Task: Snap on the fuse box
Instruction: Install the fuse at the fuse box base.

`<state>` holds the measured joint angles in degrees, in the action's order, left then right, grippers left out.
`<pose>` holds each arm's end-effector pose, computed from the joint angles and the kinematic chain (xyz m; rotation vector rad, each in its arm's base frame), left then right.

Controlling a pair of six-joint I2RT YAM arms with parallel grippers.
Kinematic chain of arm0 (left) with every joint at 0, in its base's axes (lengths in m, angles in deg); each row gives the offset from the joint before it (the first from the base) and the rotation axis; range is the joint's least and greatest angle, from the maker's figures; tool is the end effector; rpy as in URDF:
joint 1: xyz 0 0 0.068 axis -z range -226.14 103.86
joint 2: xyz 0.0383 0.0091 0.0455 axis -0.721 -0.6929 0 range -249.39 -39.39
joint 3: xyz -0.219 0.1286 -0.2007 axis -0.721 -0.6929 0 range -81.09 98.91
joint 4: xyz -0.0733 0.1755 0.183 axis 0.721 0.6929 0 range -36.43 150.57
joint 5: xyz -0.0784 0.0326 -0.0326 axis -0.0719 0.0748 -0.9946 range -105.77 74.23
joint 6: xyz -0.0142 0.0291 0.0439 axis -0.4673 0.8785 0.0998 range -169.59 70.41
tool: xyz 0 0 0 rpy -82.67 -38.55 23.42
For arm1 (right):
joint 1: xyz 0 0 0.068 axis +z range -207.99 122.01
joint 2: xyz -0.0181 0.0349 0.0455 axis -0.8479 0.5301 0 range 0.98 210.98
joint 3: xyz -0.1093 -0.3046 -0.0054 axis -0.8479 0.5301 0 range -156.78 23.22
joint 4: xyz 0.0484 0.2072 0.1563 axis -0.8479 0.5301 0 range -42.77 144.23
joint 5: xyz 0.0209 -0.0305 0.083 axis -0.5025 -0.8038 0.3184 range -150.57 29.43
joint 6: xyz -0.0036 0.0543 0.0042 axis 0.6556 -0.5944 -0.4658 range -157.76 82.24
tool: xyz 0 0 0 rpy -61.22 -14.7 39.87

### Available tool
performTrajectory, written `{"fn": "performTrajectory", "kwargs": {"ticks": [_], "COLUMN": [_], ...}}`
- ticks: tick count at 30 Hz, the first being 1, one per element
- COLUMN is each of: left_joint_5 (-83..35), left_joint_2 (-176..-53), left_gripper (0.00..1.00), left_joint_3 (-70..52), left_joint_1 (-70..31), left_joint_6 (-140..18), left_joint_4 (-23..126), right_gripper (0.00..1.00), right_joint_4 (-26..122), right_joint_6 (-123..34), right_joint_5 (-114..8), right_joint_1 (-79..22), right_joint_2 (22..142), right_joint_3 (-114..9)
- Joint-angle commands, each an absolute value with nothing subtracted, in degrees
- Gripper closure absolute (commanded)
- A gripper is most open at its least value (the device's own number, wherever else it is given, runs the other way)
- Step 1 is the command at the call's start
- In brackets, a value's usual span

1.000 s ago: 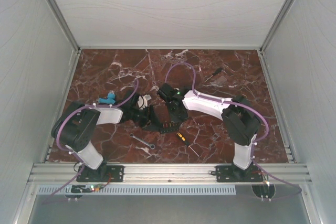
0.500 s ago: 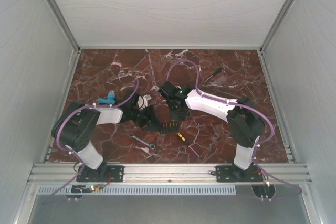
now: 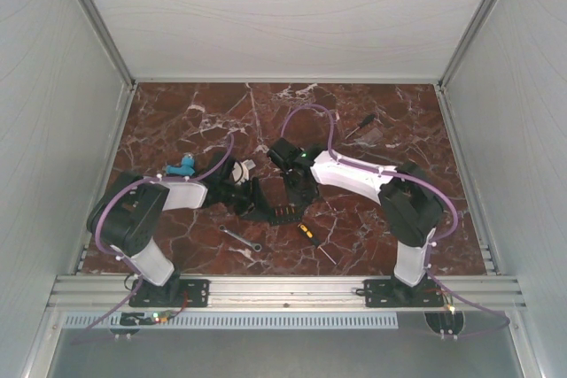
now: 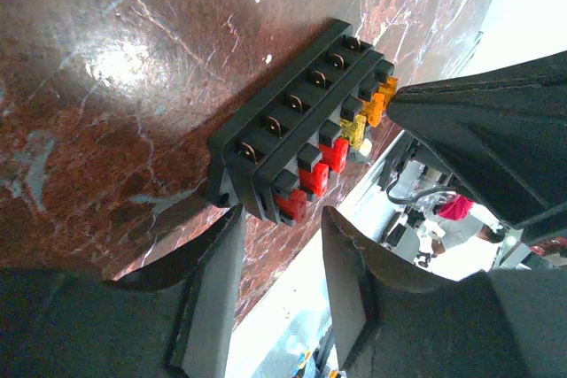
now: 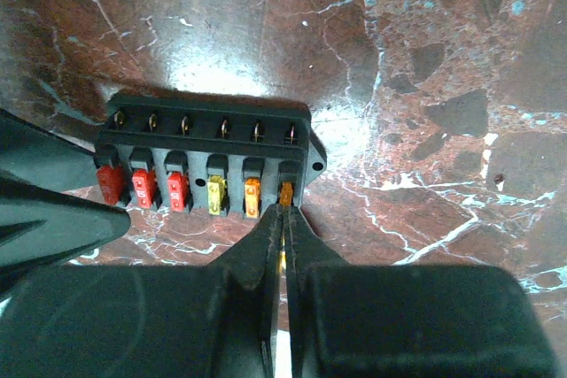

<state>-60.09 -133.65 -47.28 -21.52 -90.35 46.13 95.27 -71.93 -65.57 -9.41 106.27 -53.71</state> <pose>0.2422 -0.1392 0.1631 -0.0146 2.6929 -1.3965 0.2511 0.2796 0.2464 -0.3488 2.8821 0.1339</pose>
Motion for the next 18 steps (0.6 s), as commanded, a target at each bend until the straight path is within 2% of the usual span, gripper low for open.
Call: {"fn": "performTrajectory", "kwargs": {"ticks": [1,18], "left_joint_5": [-59.81,-59.81], "left_joint_2": [-133.31,-133.63], "left_gripper": [0.6,0.6], "left_joint_3": [-45.58,-45.53], "left_joint_1": [-21.79,-21.79], "left_joint_6": [-90.28,-90.38], "left_joint_4": [45.83,45.62], "right_gripper": [1.0,1.0], "right_joint_4": [97.11,95.01], "right_joint_6": [-72.99,-72.66], "right_joint_5": [-64.68,-66.78], "right_joint_1": [-9.65,-8.6], "right_joint_2": [108.46,121.14], "right_joint_3": [-54.06,-48.07]}}
